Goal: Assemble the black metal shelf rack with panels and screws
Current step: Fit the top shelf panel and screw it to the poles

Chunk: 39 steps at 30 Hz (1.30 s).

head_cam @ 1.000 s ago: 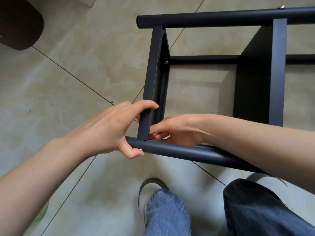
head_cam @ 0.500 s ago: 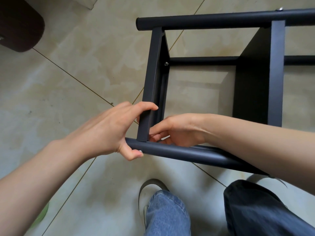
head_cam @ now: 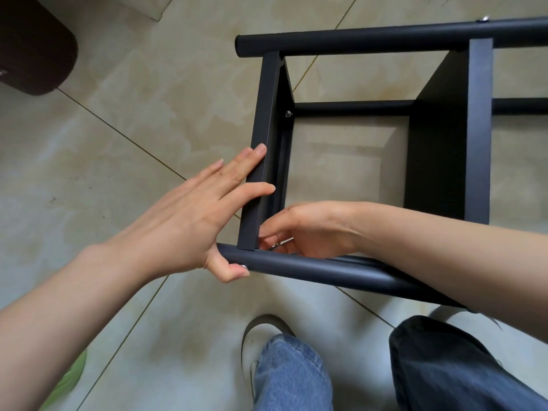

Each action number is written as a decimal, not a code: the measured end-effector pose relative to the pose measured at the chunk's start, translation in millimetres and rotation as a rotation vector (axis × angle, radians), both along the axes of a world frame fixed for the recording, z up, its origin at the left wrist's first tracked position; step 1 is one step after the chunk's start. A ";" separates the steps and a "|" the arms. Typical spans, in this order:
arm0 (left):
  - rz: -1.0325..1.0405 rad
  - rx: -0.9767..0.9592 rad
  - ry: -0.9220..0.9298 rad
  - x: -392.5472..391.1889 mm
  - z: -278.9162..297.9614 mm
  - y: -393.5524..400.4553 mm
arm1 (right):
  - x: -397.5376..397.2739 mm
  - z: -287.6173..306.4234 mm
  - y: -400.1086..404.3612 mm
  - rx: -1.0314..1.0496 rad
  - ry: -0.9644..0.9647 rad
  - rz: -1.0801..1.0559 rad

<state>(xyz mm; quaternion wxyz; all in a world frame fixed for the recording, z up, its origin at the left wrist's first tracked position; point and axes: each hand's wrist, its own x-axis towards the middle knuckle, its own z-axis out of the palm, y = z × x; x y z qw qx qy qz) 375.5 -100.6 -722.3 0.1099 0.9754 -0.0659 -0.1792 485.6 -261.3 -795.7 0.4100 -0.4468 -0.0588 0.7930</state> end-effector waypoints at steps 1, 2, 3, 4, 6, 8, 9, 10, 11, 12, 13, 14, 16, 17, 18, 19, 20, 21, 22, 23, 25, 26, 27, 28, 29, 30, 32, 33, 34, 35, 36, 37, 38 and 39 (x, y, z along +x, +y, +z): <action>0.004 -0.010 0.011 0.2 0.5 -0.5 | 0.8 -0.1 0.4 -0.006 0.005 -0.011; 0.011 -0.019 0.017 0.2 0.9 -0.9 | 0.9 -0.5 0.7 -0.009 0.006 -0.020; 0.019 -0.027 0.020 0.2 1.2 -1.3 | 0.5 -0.9 0.8 -0.011 0.003 -0.024; 0.026 -0.035 0.020 0.1 1.4 -1.5 | -0.7 -1.4 1.0 -0.012 0.000 -0.024; 0.033 -0.042 0.013 -0.6 1.1 -1.4 | -3.3 -2.3 0.9 -0.019 -0.019 -0.015; 0.031 -0.036 0.009 -1.3 0.3 -1.5 | -4.1 -1.5 1.0 -0.029 -0.054 0.003; 0.027 -0.035 0.010 -1.4 0.0 -1.7 | -3.9 -0.7 1.2 -0.036 -0.064 0.014; 0.022 -0.035 0.009 -1.5 0.1 -1.7 | -3.1 0.3 1.2 -0.045 -0.062 0.022; 0.019 -0.036 0.006 -1.6 0.1 -1.8 | -2.0 1.4 1.1 -0.055 -0.047 0.026; 0.018 -0.035 0.003 -1.6 0.3 -1.7 | -1.0 2.4 0.7 -0.056 -0.025 0.027; 0.018 -0.032 0.001 -1.6 0.4 -1.6 | -0.2 3.1 0.2 -0.046 -0.007 0.029; 0.019 -0.030 0.001 -1.6 0.4 -1.6 | 0.0 2.9 -0.4 -0.026 0.003 0.029; 0.021 -0.028 0.004 -1.6 0.5 -1.6 | -1.4 1.8 -0.8 0.002 -0.008 0.028; 0.023 -0.028 0.008 -1.5 0.6 -1.5 | -2.4 1.6 -0.5 0.004 -0.029 0.032; 0.025 -0.028 0.014 -1.3 0.7 -1.3 | -3.2 1.3 0.2 0.000 -0.057 0.037; 0.029 -0.031 0.019 -0.9 0.9 -1.2 | -3.5 1.1 0.8 -0.009 -0.085 0.042; 0.032 -0.035 0.024 -0.6 1.0 -1.2 | -3.3 1.2 1.4 -0.021 -0.108 0.048; 0.037 -0.038 0.028 -0.3 1.0 -1.1 | -2.4 1.5 1.9 -0.035 -0.122 0.053; 0.042 -0.040 0.030 -0.2 0.8 -1.0 | -1.0 1.8 2.3 -0.046 -0.124 0.054; 0.047 -0.041 0.032 -0.3 0.6 -0.9 | 0.5 1.7 2.6 -0.048 -0.118 0.052; 0.050 -0.036 0.031 -1.0 0.1 -1.0 | 1.7 0.8 2.7 -0.027 -0.088 0.031; 0.049 -0.032 0.025 -1.5 0.1 -1.4 | 1.2 0.2 2.6 -0.011 -0.069 0.016; 0.044 -0.026 0.016 -2.0 0.5 -1.5 | 0.2 -0.7 2.5 0.009 -0.052 0.002; 0.034 -0.016 0.006 -2.3 1.1 -1.8 | -1.4 -1.2 2.1 0.031 -0.040 -0.011; 0.014 0.003 -0.005 -1.9 2.1 -2.0 | -2.6 -2.0 1.8 0.047 -0.036 -0.023; -0.014 0.027 -0.015 -1.1 3.0 -2.2 | -3.6 -2.5 1.3 0.056 -0.036 -0.031; -0.062 0.066 -0.027 1.7 4.5 -2.0 | -3.9 -2.1 0.5 0.058 -0.047 -0.025; -0.074 0.076 -0.027 3.3 5.1 -1.7 | -4.0 -1.7 0.5 0.052 -0.055 -0.019; -0.081 0.083 -0.028 4.9 5.6 -1.4 | -4.2 -1.3 1.0 0.042 -0.061 -0.015; -0.088 0.089 -0.028 6.3 6.0 -1.3 | -4.1 -0.9 1.5 0.025 -0.064 -0.014; -0.094 0.092 -0.029 7.2 6.4 -1.4 | -4.2 -0.5 2.2 0.005 -0.063 -0.015; -0.098 0.093 -0.032 7.8 6.7 -1.7 | -3.5 -0.4 2.7 -0.016 -0.056 -0.014; -0.097 0.091 -0.035 8.1 7.1 -2.3 | -2.7 -0.3 2.8 -0.034 -0.043 -0.012; -0.091 0.086 -0.035 8.1 7.5 -3.1 | -1.6 -0.4 2.9 -0.044 -0.027 -0.009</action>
